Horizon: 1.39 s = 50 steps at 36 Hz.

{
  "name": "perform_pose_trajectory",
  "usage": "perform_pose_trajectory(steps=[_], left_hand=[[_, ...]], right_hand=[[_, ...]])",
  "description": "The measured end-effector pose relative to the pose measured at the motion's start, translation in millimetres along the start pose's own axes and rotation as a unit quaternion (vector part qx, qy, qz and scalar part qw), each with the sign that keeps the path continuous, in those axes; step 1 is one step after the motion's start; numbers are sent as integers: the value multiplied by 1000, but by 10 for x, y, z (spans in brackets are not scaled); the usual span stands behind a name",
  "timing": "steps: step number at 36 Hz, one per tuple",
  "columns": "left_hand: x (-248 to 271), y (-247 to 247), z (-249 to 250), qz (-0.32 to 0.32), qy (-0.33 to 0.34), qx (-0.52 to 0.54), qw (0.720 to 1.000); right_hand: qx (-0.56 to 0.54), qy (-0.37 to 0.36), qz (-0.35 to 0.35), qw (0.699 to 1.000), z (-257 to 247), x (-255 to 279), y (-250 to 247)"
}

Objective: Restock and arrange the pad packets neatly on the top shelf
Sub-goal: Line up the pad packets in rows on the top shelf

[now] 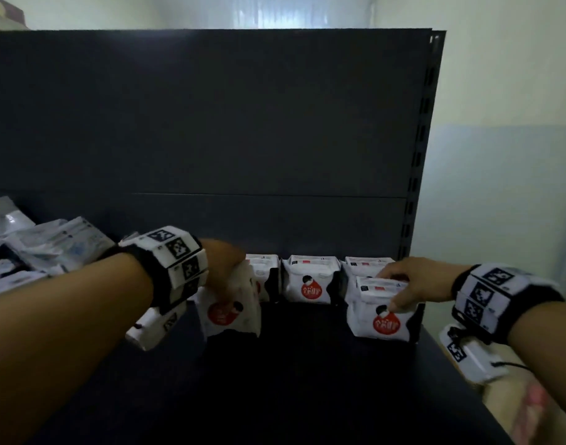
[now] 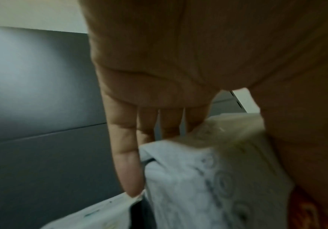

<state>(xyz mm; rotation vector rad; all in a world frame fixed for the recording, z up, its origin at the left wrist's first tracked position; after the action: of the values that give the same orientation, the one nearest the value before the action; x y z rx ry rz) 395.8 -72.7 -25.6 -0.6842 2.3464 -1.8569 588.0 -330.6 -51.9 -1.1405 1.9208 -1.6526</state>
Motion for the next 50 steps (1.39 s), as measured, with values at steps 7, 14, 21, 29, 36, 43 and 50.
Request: perform_pose_trajectory(steps=[7, 14, 21, 29, 36, 43, 50], left_hand=[[-69, -304, 93, 48, 72, 372, 924], [-194, -254, 280, -40, 124, 540, 831], [-250, -222, 463, -90, 187, 547, 811], [-277, -264, 350, 52, 92, 423, 900], [-26, -360, -259, 158, 6, 367, 916], [277, -347, -948, 198, -39, 431, 879], [686, -389, -1681, 256, -89, 469, 841]], right_hand=[[54, 54, 63, 995, -87, -161, -21], [98, 65, 75, 990, -183, -133, -54], [-139, -118, 109, 977, -760, 42, -363], [17, -103, 61, 993, -1155, -193, -179], [95, -33, 37, 994, -1154, -480, 77], [170, 52, 44, 983, -1126, -585, 202], [161, 46, 52, 984, -1556, -533, 43]])
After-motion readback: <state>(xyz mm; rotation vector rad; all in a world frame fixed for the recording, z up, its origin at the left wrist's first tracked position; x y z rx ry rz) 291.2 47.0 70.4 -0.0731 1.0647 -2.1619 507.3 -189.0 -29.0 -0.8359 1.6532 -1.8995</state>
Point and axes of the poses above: each hand's wrist, its own x-axis away from the middle knuckle, its own y-axis out of the palm, z = x × y, the point moved 5 cm from there along -x, towards the middle knuckle, and after that the axes turned 7 degrees about -z, right-handed, at the moved point
